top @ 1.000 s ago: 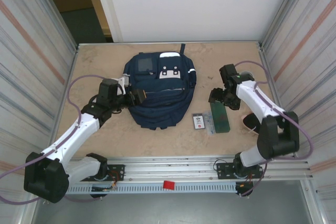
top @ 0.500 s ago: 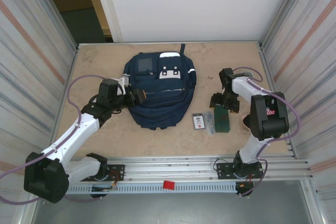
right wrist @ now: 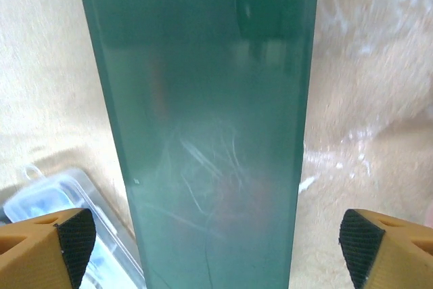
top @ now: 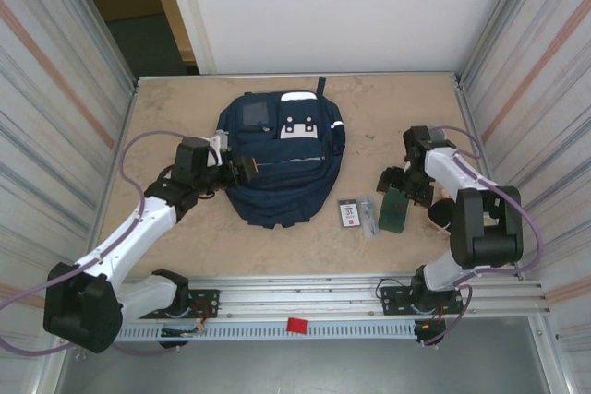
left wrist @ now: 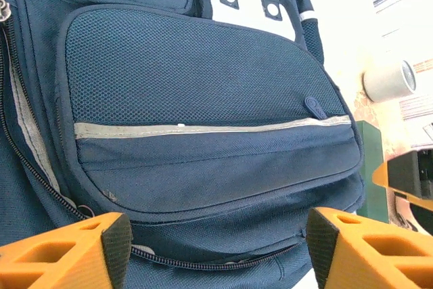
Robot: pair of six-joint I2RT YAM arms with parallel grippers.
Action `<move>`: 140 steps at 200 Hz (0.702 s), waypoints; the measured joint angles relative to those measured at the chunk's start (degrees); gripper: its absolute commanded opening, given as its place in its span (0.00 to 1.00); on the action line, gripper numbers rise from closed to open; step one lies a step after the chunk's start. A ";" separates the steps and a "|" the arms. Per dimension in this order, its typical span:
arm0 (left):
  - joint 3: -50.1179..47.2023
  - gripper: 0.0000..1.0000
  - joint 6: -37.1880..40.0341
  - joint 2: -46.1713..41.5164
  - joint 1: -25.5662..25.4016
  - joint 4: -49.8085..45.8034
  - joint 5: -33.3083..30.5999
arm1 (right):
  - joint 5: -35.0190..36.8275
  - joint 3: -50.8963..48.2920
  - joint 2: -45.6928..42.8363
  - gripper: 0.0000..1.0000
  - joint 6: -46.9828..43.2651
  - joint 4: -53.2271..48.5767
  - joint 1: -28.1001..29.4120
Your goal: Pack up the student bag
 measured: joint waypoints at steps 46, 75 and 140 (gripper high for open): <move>0.44 0.71 0.00 1.22 -0.98 0.04 0.00 | -0.98 -3.04 1.33 0.86 0.42 1.22 0.85; 0.44 0.71 0.02 1.22 -1.38 0.24 -0.02 | -1.53 -3.26 4.09 0.77 0.42 3.06 1.11; 1.70 0.72 11.41 1.22 -1.38 -0.07 1.27 | -0.31 -3.80 2.51 0.59 0.39 4.35 1.81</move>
